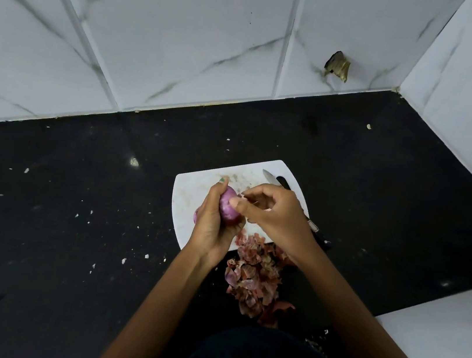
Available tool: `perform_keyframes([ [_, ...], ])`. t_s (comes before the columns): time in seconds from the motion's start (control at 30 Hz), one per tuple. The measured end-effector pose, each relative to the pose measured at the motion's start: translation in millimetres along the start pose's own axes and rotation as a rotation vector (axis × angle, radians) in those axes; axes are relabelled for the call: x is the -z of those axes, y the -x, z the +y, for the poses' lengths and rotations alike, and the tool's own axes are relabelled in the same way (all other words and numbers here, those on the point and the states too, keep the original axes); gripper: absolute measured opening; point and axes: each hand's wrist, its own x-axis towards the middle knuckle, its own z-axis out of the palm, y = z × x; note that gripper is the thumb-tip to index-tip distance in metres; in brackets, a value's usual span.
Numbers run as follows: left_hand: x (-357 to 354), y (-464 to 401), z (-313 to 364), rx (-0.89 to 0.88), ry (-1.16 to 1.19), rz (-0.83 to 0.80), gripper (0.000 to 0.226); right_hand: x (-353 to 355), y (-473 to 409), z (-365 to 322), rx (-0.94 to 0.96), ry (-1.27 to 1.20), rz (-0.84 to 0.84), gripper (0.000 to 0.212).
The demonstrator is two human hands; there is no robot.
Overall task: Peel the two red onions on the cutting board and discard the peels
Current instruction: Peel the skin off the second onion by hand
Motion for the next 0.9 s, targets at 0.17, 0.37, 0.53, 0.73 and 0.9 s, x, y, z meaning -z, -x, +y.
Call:
perform_keyframes([
  [0.17,0,1,2,0.023,0.008,0.03,0.031,0,-2,5,-0.036,-0.156,0.019,0.01],
  [0.37,-1,6,7,0.099,0.178,-0.015,0.023,7,-9,25,-0.136,-0.192,0.14,0.01],
  [0.53,-1,7,8,0.101,0.216,-0.024,0.029,9,-9,39,-0.149,-0.046,0.175,0.01],
  [0.73,-3,4,7,0.124,0.196,0.053,0.036,12,-7,41,-0.111,0.353,-0.048,0.02],
  [0.9,0,4,5,0.12,0.206,0.022,0.029,9,-6,32,0.034,0.459,0.01,0.032],
])
